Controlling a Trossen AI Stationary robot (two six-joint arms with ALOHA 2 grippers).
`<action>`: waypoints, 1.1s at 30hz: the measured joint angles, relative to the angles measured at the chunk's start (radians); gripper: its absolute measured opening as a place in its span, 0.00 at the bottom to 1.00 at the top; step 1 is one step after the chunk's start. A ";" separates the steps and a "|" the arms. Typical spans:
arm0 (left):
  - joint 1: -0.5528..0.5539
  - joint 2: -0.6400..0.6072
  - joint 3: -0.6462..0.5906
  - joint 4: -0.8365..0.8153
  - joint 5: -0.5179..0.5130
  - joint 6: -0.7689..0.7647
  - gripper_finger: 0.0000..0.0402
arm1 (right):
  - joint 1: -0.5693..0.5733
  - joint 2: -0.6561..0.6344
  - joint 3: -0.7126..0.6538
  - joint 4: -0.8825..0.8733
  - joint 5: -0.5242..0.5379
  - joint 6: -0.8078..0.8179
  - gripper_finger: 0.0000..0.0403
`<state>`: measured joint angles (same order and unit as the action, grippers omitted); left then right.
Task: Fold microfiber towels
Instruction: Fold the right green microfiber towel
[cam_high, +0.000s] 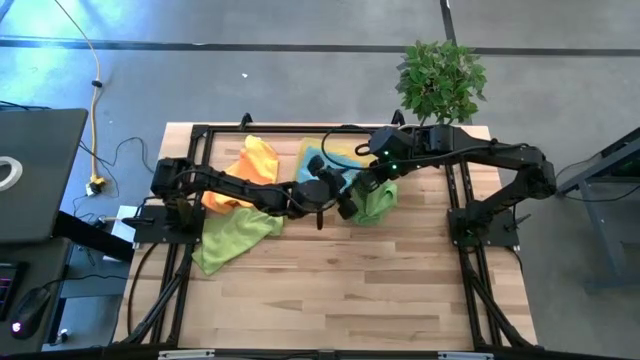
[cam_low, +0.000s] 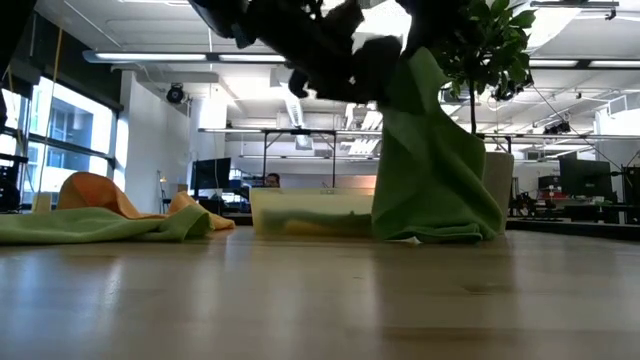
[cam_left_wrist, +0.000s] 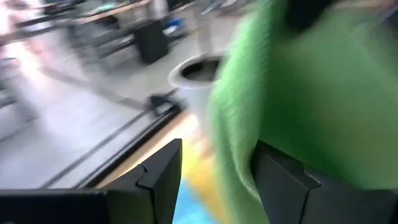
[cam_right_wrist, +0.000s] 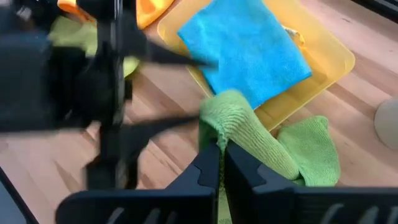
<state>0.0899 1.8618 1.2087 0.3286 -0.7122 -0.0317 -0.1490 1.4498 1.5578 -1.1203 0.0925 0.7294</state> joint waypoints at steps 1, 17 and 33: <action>0.001 0.000 0.000 -0.033 -0.038 -0.001 0.43 | 0.000 0.000 0.000 -0.005 -0.010 -0.007 0.00; -0.027 0.001 0.000 -0.253 0.163 -0.217 0.43 | 0.001 0.000 0.000 -0.037 -0.043 -0.116 0.00; 0.000 0.001 0.000 -0.251 0.330 -0.201 0.25 | 0.002 0.000 0.000 -0.034 -0.041 -0.154 0.00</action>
<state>0.0895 1.8628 1.2087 0.0776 -0.3819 -0.2325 -0.1474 1.4502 1.5578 -1.1542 0.0520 0.5751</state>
